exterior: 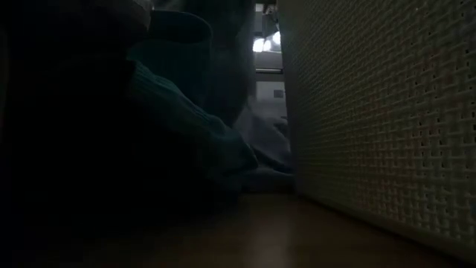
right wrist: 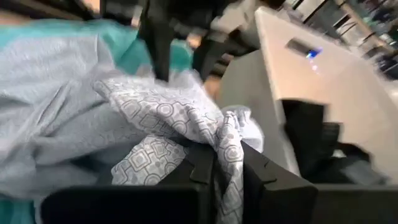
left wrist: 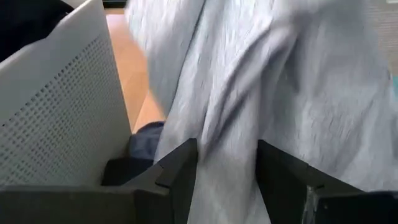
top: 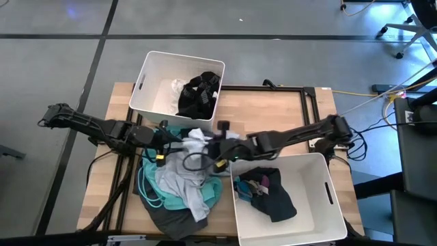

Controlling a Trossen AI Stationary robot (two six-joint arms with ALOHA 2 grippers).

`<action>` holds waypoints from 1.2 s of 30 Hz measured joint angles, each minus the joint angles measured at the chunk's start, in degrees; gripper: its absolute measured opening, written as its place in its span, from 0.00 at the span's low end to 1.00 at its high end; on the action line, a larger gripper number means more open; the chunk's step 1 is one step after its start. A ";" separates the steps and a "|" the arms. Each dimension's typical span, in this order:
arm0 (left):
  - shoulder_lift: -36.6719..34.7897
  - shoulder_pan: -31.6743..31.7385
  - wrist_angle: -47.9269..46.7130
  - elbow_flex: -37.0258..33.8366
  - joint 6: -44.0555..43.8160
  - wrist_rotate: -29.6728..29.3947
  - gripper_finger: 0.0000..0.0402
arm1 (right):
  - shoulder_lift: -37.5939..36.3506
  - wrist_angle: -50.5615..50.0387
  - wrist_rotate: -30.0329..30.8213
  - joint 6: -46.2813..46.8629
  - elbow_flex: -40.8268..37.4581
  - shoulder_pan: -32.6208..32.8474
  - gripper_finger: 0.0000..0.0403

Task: Sort clothes
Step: Put the gray piece of clothing into the bottom white bin

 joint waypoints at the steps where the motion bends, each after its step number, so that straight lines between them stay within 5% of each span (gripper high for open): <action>1: 0.02 0.00 0.16 0.00 0.02 0.00 0.37 | -1.17 -0.50 0.23 0.01 0.00 0.28 0.09; 23: 0.07 0.00 3.30 -0.02 2.40 -0.07 0.37 | -20.92 -3.81 14.17 -3.17 0.00 1.21 0.07; 36: 0.07 0.00 4.03 -0.02 3.02 -0.04 0.37 | -30.27 5.34 15.13 -7.50 0.02 1.10 0.07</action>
